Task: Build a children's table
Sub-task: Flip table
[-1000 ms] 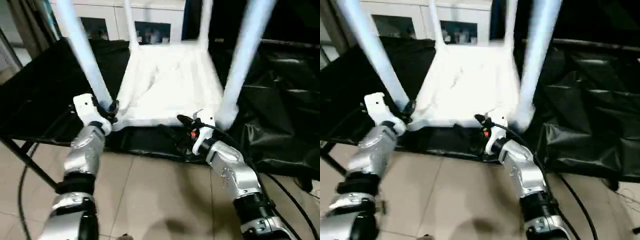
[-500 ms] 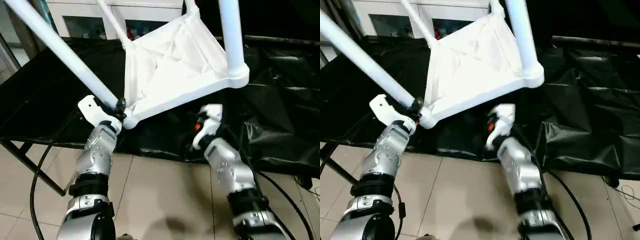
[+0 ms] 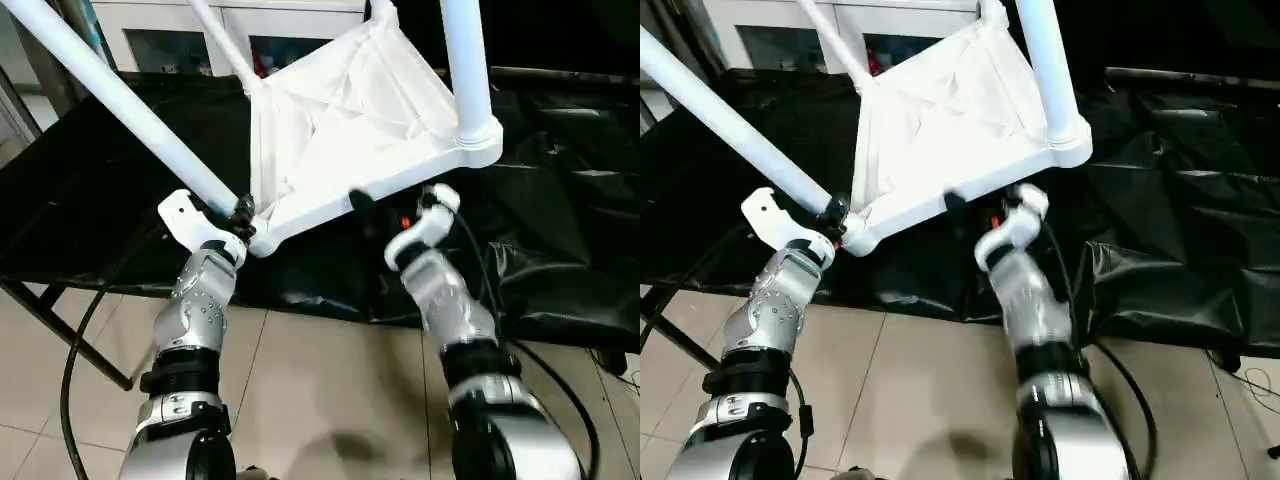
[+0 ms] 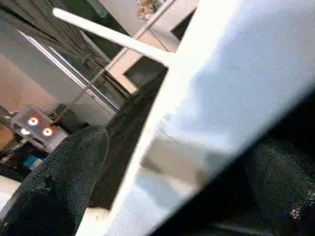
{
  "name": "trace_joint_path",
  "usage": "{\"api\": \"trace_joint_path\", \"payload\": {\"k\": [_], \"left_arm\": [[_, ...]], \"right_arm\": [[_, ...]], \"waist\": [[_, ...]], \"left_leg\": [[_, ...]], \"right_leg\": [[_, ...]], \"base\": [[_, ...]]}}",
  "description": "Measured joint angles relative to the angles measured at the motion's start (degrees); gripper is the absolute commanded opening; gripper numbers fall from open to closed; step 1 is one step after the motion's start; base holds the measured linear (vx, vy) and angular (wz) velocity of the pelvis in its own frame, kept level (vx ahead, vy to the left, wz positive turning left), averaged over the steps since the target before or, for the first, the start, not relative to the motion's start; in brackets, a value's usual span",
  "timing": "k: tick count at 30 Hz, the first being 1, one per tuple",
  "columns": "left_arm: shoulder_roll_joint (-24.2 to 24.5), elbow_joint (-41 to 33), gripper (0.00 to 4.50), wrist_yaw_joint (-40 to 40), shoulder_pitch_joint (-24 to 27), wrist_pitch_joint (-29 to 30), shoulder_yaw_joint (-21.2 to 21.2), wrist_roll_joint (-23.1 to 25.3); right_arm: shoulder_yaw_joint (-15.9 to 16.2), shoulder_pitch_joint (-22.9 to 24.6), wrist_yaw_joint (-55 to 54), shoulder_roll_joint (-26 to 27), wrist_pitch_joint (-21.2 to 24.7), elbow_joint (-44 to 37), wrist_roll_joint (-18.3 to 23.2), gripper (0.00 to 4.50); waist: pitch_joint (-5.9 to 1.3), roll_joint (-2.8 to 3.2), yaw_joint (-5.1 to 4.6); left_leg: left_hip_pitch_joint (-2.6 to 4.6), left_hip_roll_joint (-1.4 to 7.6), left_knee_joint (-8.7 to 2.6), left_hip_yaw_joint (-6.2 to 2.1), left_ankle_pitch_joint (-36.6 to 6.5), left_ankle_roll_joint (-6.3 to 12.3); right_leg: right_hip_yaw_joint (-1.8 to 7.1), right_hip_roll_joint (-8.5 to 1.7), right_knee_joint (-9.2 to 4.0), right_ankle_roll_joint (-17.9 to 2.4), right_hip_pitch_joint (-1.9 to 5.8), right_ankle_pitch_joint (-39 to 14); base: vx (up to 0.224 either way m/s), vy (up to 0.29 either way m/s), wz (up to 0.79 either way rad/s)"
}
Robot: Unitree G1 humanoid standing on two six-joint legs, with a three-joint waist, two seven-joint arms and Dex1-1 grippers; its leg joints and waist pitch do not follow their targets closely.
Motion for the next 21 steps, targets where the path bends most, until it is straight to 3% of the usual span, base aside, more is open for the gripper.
{"api": "trace_joint_path", "payload": {"k": [4,9,16,21], "left_arm": [[-0.2,-1.0,2.27,0.0,0.3,0.9,0.0,-0.3],[-1.1,-4.1,2.27,-0.2,1.7,3.3,-0.6,-0.5],[-2.0,-9.1,2.27,-0.7,4.5,7.3,-1.8,-1.3],[-2.7,-11.6,2.27,-0.8,5.9,10.1,-2.6,-2.3]], "right_arm": [[-1.7,-2.9,0.2,-0.1,-1.5,4.5,0.8,4.50],[-6.6,-9.9,-3.2,-0.6,-3.2,13.3,3.4,4.50],[-10.5,-15.0,-3.7,-1.7,-4.2,20.9,5.7,4.50],[-12.2,-16.5,-4.2,-2.7,-5.1,23.5,5.8,4.01]], "waist": [[0.00,0.00,-0.04],[-0.01,0.02,0.22],[-0.03,0.03,0.74],[-0.03,0.02,0.81]], "left_leg": [[-0.17,0.00,0.04,0.03,0.1,0.11],[-0.53,0.02,0.15,0.10,0.1,0.22],[-0.65,0.06,0.34,0.26,0.2,0.25],[-0.60,0.09,0.53,0.33,0.2,0.26]], "right_leg": [[0.00,-0.02,0.07,0.0,-0.17,0.0],[0.01,-0.04,0.30,0.0,-0.65,0.0],[0.06,-0.12,0.59,-0.1,-0.89,0.0],[0.08,-0.16,0.85,-0.1,-0.88,0.0]], "base": [[0.000,0.000,0.00],[0.000,0.000,0.00],[0.000,0.000,0.00],[0.000,0.000,0.00]]}}
